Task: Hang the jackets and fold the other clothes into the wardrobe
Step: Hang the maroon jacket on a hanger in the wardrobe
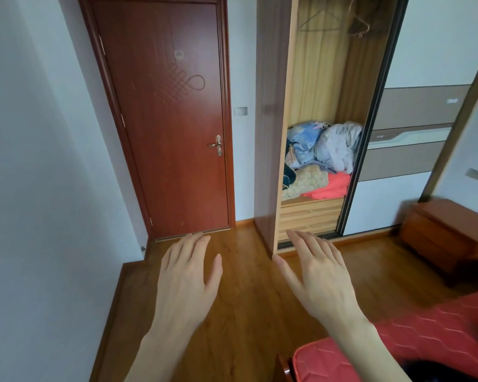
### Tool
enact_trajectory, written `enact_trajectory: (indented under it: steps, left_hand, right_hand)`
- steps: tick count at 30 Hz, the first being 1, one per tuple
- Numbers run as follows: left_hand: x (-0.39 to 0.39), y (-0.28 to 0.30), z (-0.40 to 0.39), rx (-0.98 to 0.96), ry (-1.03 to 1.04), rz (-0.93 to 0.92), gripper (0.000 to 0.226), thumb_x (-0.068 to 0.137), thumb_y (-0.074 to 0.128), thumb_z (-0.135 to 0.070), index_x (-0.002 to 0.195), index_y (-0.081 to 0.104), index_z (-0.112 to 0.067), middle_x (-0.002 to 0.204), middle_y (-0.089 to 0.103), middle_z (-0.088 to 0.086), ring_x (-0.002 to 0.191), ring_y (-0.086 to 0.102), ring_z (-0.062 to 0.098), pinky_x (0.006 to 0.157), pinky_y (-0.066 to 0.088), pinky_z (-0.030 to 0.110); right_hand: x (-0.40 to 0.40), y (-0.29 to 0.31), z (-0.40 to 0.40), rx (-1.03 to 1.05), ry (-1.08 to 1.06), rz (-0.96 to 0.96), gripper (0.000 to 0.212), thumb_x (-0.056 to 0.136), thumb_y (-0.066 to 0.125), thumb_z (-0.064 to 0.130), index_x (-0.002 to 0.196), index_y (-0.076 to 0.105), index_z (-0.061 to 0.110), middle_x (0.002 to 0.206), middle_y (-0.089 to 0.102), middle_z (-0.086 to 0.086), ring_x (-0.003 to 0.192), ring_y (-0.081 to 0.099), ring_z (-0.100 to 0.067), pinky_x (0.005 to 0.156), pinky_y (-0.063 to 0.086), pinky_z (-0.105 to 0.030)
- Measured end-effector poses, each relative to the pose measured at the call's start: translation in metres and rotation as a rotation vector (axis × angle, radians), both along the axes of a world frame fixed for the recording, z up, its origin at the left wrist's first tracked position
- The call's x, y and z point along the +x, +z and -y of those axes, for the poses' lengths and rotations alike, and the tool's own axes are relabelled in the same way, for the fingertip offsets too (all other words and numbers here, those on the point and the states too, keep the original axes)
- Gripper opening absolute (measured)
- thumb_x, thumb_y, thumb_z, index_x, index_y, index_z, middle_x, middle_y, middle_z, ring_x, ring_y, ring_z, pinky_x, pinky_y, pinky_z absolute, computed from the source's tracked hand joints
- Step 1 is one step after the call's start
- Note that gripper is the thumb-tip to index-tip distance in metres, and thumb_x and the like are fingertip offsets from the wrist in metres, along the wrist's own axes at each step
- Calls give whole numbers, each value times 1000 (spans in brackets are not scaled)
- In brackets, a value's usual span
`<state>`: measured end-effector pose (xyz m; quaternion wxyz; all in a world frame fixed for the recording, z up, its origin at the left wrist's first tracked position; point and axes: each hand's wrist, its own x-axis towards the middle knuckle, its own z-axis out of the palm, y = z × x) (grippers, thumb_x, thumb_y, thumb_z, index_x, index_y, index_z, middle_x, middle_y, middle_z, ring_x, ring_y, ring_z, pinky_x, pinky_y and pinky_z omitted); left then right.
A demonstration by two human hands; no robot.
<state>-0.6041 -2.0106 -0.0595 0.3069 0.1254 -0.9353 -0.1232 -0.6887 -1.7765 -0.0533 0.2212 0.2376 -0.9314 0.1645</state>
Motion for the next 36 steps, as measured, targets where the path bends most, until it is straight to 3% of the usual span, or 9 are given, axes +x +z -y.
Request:
enact_trajectory:
  steps: [6,17,25,36]
  left_hand:
    - [-102,-8,29,-37,-59,-6,48,100,48,-46,136,65,-19,139,65,1,134,58,23,113,35,39]
    - [-324,-7,66,-38,-173,23,50,100,47,-45,135,66,-16,139,66,3,133,58,23,113,38,39]
    - [-446,-14,80,-52,-284,46,49,101,45,-45,136,64,-16,140,65,3,134,57,22,114,39,38]
    - [-647,-32,91,-61,-581,67,57,104,33,-57,138,60,-20,140,64,0,130,58,18,108,46,34]
  right_hand:
    - [-92,-13,28,-50,-45,1,61,104,40,60,148,56,21,145,63,-3,137,57,-24,116,44,-45]
    - [-292,-21,66,-84,-176,41,61,102,50,59,147,58,20,147,62,-3,139,56,-26,118,40,-45]
    - [-392,-26,70,-42,-271,51,58,103,53,55,147,58,18,144,63,-5,137,57,-27,116,41,-47]
    - [-528,-32,88,-39,-545,85,73,102,22,69,152,52,26,151,57,1,144,50,-25,122,33,-46]
